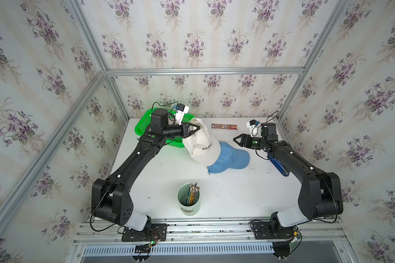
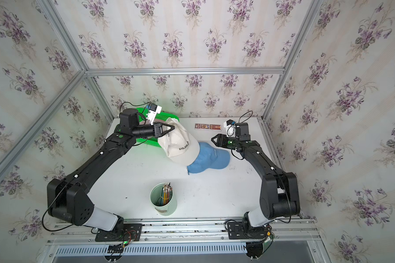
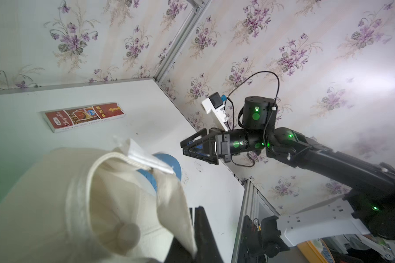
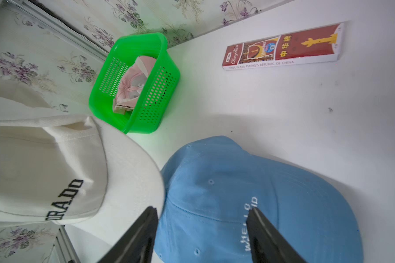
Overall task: Turn the baseball cap inside out
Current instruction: Turn over the baseball cap.
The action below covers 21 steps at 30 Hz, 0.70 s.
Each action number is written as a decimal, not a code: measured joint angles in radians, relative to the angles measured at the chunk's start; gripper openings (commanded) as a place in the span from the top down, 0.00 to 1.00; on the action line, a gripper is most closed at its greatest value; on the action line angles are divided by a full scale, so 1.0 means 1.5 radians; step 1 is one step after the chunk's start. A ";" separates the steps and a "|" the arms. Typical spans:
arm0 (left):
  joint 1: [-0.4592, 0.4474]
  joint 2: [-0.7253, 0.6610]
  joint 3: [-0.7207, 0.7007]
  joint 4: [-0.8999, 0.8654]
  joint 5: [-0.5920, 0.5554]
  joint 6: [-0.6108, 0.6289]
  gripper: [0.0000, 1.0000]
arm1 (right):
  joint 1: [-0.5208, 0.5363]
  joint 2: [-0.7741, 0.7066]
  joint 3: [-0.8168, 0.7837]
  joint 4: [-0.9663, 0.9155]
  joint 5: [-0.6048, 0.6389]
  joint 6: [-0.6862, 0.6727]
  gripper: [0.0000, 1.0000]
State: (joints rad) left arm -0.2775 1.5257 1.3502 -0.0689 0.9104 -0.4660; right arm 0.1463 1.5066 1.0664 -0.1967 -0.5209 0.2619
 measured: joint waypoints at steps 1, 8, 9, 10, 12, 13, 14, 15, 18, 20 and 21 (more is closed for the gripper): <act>0.000 0.004 0.013 -0.012 -0.008 0.008 1.00 | 0.004 -0.014 -0.003 -0.007 0.013 -0.002 0.36; -0.001 0.024 0.044 -0.067 -0.024 0.040 1.00 | 0.176 -0.120 0.067 0.000 0.117 -0.019 0.32; -0.001 0.026 0.047 -0.069 -0.024 0.042 1.00 | 0.203 -0.125 0.083 0.012 0.130 -0.022 0.31; -0.001 0.027 0.050 -0.073 -0.024 0.042 1.00 | 0.225 -0.125 0.098 0.023 0.146 -0.023 0.31; -0.001 0.029 0.055 -0.078 -0.024 0.042 1.00 | 0.269 -0.115 0.126 0.039 0.184 -0.028 0.30; -0.001 0.029 0.058 -0.081 -0.023 0.041 1.00 | 0.286 -0.105 0.138 0.043 0.200 -0.032 0.30; -0.001 0.029 0.060 -0.082 -0.023 0.041 1.00 | 0.299 -0.094 0.146 0.045 0.202 -0.035 0.30; -0.001 0.029 0.062 -0.083 -0.022 0.038 1.00 | 0.308 -0.084 0.152 0.045 0.205 -0.037 0.30; -0.001 0.029 0.067 -0.085 -0.016 0.032 1.00 | 0.327 -0.049 0.161 0.042 0.236 -0.040 0.30; -0.001 0.029 0.067 -0.086 -0.014 0.030 1.00 | 0.341 -0.022 0.173 0.038 0.253 -0.044 0.30; -0.001 0.028 0.067 -0.086 -0.013 0.026 1.00 | 0.347 -0.011 0.179 0.038 0.255 -0.048 0.29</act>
State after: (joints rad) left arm -0.2790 1.5684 1.4506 -0.1982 0.8902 -0.4271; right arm 0.6666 1.4895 1.3354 -0.1402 -0.1383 0.1902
